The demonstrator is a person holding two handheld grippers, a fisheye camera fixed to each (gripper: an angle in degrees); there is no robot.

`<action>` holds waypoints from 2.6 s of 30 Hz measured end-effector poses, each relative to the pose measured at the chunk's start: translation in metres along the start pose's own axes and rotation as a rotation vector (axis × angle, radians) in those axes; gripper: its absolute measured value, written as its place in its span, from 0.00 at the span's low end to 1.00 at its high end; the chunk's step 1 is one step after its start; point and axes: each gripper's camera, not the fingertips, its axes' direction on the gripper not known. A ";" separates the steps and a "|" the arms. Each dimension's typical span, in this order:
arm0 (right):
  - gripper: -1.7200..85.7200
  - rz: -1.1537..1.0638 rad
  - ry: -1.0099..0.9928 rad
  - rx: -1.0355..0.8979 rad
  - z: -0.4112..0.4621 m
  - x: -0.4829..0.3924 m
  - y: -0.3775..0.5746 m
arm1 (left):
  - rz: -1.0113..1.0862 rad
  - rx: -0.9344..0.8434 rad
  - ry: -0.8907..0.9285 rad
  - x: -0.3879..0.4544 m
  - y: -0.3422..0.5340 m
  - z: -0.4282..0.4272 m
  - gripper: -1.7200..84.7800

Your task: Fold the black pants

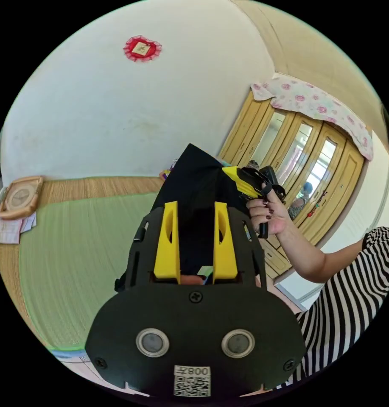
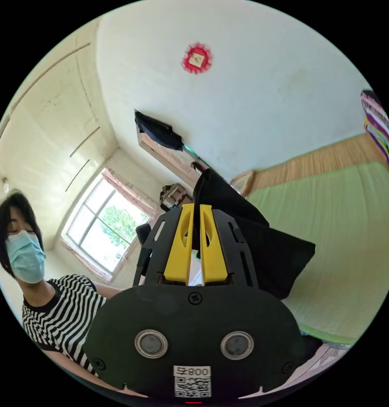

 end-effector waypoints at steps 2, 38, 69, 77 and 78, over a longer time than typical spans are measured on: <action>0.04 0.062 -0.019 -0.074 0.048 0.026 0.015 | -0.085 -0.049 -0.014 -0.016 0.025 -0.032 0.11; 0.02 0.388 0.485 0.255 0.048 0.241 0.030 | -0.509 0.127 -0.332 -0.213 0.042 -0.440 0.07; 0.02 0.170 1.128 -0.532 0.273 0.397 -0.053 | -0.622 -0.022 -0.375 -0.332 0.001 -0.482 0.06; 0.02 0.404 1.016 -0.226 0.142 0.386 -0.041 | -0.593 0.043 -0.357 -0.349 -0.019 -0.513 0.06; 0.02 0.410 1.001 -0.201 0.135 0.382 -0.038 | -0.593 0.042 -0.350 -0.350 -0.019 -0.514 0.06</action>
